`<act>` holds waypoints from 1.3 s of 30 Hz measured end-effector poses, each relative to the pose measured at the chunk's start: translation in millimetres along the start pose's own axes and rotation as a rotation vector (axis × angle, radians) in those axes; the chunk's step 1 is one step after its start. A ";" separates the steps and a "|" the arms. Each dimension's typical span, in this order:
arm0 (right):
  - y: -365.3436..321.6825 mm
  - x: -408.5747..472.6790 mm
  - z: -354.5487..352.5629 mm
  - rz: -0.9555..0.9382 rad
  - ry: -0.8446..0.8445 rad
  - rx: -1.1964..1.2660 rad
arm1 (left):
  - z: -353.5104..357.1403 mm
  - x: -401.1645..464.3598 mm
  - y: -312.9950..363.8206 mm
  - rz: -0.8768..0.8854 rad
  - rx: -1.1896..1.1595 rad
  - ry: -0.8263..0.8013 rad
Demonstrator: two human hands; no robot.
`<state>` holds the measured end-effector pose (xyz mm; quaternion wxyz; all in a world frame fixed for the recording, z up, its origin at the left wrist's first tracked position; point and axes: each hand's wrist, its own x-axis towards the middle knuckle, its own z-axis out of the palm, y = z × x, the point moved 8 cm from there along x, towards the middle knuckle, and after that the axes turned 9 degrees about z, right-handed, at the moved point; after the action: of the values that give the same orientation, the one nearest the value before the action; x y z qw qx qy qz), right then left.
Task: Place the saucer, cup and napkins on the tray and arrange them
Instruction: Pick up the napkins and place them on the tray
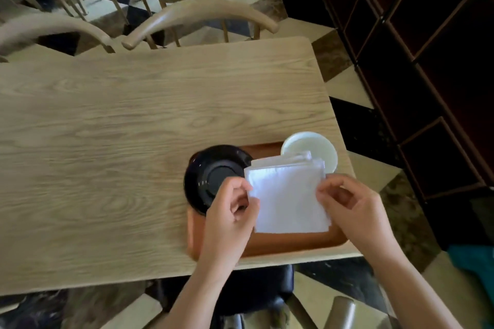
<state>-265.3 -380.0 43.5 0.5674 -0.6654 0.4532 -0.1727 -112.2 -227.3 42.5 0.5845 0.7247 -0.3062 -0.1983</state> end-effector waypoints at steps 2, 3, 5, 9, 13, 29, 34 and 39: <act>15.9 -8.5 -8.7 0.017 -0.063 -0.023 | 13.3 -15.5 -3.4 0.023 0.069 -0.055; 24.4 -11.8 -11.0 0.031 -0.091 -0.050 | 20.8 -23.1 -7.4 0.025 0.106 -0.101; 41.1 -15.5 -13.9 0.051 -0.123 -0.125 | 33.8 -36.0 -17.5 0.021 0.181 -0.177; 67.5 -9.8 -12.0 0.096 -0.140 -0.268 | 52.8 -42.9 -32.6 0.012 0.291 -0.232; 74.9 2.2 -8.6 0.032 -0.100 -0.470 | 73.8 -33.8 -39.3 0.064 0.456 -0.300; 67.1 -20.4 5.6 -0.376 0.034 -0.946 | 97.9 -57.7 -38.0 0.386 0.847 -0.397; 77.2 -24.1 7.5 -0.437 -0.026 -1.153 | 104.4 -69.4 -48.1 0.369 1.031 -0.561; 88.4 -25.7 6.8 -0.377 -0.111 -1.228 | 100.7 -79.6 -55.9 0.387 1.082 -0.648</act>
<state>-309.8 -350.5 -31.8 0.0658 -0.9452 0.3148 0.0562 -223.7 -239.4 -41.3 0.0409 0.7516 -0.6481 -0.1158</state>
